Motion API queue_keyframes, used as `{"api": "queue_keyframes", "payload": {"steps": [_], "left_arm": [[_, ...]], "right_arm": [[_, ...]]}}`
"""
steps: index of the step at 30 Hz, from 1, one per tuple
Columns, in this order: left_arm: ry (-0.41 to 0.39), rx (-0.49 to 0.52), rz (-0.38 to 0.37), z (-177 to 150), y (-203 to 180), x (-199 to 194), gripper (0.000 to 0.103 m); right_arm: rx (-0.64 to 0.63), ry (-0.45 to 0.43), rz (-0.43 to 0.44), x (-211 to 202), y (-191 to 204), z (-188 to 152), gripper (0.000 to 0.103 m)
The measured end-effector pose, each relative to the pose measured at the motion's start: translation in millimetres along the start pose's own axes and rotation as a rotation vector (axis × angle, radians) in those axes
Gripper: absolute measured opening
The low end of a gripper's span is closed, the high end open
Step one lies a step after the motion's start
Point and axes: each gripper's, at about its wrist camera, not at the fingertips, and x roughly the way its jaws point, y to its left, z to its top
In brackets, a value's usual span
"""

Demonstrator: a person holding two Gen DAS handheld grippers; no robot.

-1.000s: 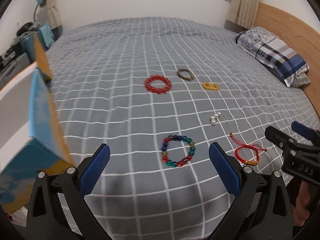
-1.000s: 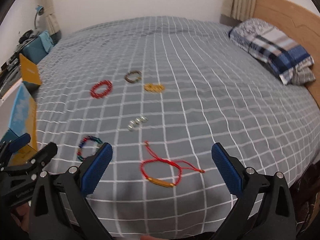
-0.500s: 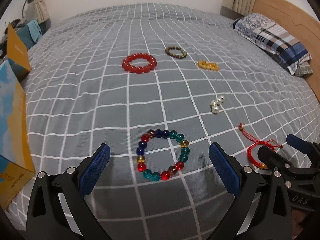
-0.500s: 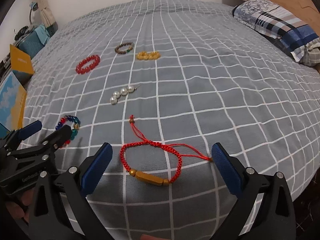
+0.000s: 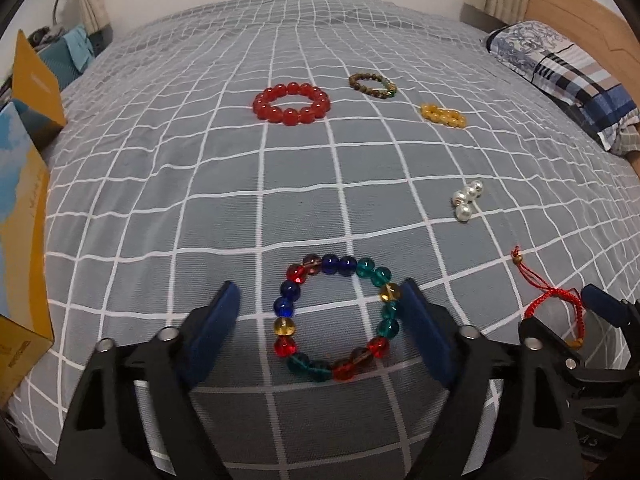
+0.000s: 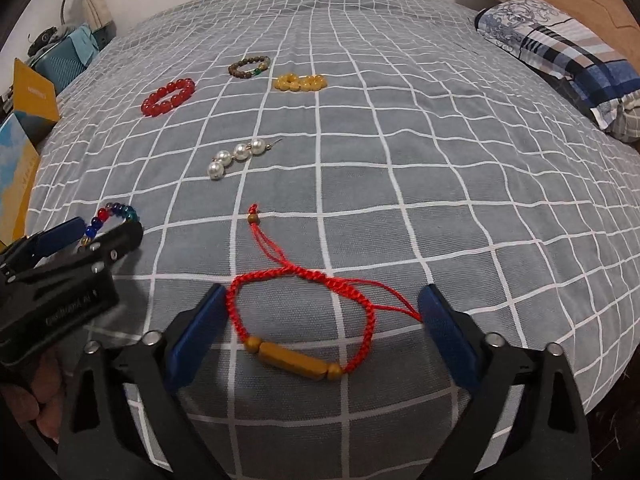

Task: Organize jewelry
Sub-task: 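Grasp the multicolour glass bead bracelet with left tool while right tool grasps second red cord bracelet, then carry both bracelets into the white box and open both tools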

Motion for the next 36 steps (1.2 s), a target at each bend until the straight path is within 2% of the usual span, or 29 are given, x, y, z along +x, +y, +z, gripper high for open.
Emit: {"api": "queue_keyframes", "payload": {"steps": [3, 10, 13, 14, 16, 18, 36], "left_arm": [[0.004, 0.015, 0.009, -0.7, -0.2, -1.5, 0.058], [0.015, 0.015, -0.001, -0.9, 2.6, -5.6, 0.037], [0.017, 0.006, -0.008, -0.7, 4.8, -7.7, 0.027], [0.014, 0.003, -0.007, -0.7, 5.7, -9.1, 0.019], [0.008, 0.002, -0.009, -0.7, 6.9, -11.7, 0.019], [0.001, -0.005, -0.012, -0.5, 8.0, -14.6, 0.019], [-0.051, -0.014, -0.015, 2.3, 13.1, -36.7, 0.019]], "right_arm": [[-0.010, -0.003, 0.005, -1.1, 2.7, -0.6, 0.072], [-0.035, -0.012, 0.028, -4.4, 7.5, -1.4, 0.041], [-0.037, -0.018, 0.038, -5.5, 8.6, -1.5, 0.035], [-0.036, -0.023, 0.045, -6.5, 8.5, -1.3, 0.034], [-0.032, -0.033, 0.051, -8.8, 7.9, -1.5, 0.029], [-0.031, -0.046, 0.055, -11.8, 6.7, -1.6, 0.018], [-0.020, -0.116, 0.038, -25.8, 3.4, -0.5, 0.016]]}}
